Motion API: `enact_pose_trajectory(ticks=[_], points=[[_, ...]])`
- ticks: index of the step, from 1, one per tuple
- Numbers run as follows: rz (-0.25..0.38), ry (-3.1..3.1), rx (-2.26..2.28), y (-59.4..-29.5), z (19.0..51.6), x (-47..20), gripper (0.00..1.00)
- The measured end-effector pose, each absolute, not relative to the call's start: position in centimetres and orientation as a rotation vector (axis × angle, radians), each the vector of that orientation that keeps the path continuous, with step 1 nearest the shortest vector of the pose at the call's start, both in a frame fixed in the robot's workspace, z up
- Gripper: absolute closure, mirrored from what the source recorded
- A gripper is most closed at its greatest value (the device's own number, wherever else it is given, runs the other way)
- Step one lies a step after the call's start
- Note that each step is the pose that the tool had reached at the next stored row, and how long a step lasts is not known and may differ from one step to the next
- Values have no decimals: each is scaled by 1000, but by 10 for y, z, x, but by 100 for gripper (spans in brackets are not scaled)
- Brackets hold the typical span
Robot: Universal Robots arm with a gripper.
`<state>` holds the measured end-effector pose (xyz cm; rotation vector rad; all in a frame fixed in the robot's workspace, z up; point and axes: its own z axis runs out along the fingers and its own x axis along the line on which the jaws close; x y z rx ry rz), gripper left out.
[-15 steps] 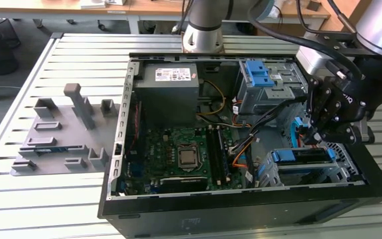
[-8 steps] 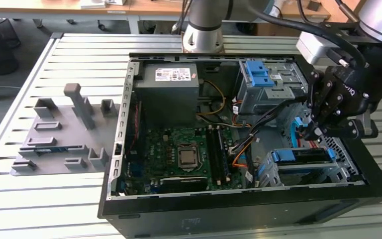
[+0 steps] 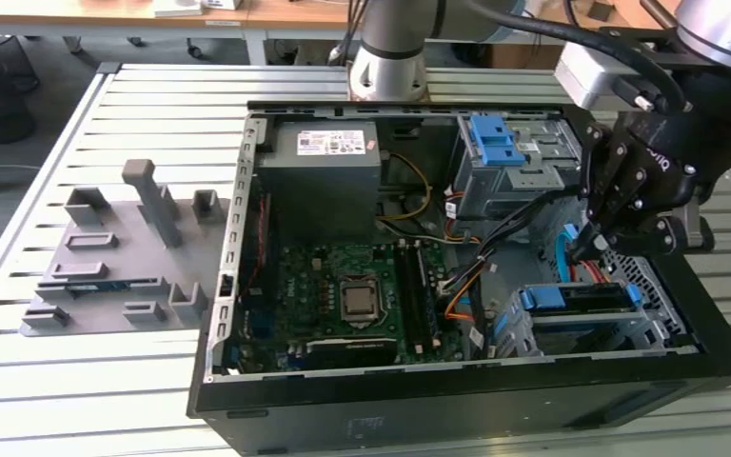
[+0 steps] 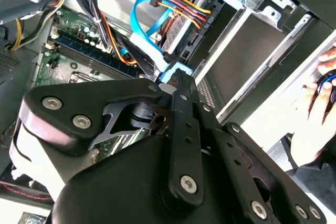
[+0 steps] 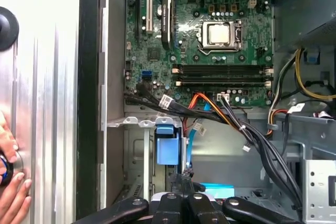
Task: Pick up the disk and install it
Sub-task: 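Insert the second disk wire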
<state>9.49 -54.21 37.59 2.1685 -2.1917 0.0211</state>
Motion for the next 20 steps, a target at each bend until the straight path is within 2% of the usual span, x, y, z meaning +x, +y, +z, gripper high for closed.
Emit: enact_pose_trajectory(ticks=[16,17,20], points=[[65,-2146,2194,-528,377,94,89],[69,-2145,2198,-528,377,94,83],[78,-2149,2202,-527,377,90,83]])
